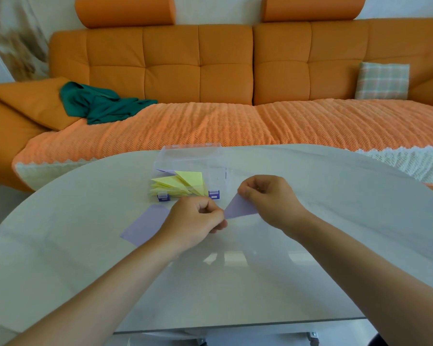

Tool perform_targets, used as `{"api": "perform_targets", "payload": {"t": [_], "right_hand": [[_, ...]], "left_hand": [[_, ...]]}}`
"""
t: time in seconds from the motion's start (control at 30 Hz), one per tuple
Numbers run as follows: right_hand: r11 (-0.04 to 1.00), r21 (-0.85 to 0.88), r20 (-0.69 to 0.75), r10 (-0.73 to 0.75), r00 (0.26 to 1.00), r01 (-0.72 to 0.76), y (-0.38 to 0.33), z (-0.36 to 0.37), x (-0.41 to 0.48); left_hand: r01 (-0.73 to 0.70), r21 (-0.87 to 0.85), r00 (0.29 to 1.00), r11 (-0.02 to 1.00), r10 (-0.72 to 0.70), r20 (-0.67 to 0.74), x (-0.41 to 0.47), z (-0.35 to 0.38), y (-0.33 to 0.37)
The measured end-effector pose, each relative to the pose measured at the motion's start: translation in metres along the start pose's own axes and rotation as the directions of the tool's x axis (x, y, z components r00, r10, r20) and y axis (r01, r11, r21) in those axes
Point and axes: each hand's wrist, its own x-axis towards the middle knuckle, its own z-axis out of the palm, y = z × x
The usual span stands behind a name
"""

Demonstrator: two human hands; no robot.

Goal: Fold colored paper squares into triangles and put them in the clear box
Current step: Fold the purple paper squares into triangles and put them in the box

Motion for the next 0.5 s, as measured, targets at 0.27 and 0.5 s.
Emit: {"api": "perform_targets", "payload": {"t": [0.27, 0.5], "right_hand": [[0.998, 0.062, -0.042, 0.032, 0.999, -0.029, -0.001, -0.005, 0.003], [0.997, 0.076, 0.089, -0.022, 0.996, 0.015, -0.006, 0.015, -0.007]], "left_hand": [[-0.074, 0.141, 0.995, 0.987, 0.083, -0.056, 0.002, -0.014, -0.007], [-0.186, 0.092, 0.982, 0.978, 0.188, -0.011, 0.001, -0.002, 0.004]]}}
